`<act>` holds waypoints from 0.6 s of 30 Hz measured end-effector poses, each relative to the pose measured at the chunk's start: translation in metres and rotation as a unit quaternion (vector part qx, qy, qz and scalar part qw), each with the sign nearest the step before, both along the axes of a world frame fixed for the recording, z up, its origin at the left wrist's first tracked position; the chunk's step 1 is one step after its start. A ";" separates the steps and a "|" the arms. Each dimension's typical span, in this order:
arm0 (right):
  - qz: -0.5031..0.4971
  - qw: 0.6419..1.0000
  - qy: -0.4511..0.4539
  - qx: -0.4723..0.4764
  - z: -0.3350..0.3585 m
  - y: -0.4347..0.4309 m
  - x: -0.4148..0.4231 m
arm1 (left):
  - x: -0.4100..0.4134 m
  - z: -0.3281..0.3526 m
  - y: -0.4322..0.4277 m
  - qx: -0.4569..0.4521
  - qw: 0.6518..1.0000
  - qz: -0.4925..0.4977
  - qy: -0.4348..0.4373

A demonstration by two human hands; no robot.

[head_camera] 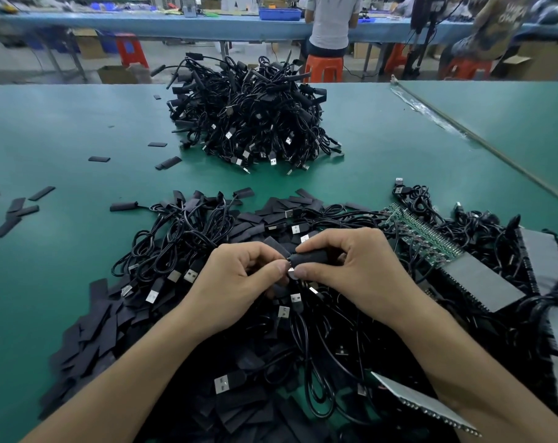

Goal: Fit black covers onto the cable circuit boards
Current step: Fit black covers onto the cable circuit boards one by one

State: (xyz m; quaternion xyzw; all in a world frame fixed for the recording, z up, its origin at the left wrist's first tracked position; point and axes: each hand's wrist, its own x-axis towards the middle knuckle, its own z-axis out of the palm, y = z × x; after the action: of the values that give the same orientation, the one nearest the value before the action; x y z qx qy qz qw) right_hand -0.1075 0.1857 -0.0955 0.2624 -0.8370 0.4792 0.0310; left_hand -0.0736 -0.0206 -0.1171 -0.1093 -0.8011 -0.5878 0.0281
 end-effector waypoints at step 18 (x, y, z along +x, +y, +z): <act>0.003 1.000 0.025 -0.001 0.004 -0.003 0.004 | 0.000 0.005 -0.001 0.030 0.999 -0.020 -0.022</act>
State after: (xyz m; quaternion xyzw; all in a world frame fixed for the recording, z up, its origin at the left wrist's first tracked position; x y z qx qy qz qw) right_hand -0.1039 0.1826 -0.0912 0.2773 -0.8345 0.4735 0.0508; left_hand -0.0734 -0.0212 -0.1122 -0.1117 -0.7811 -0.6144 0.0023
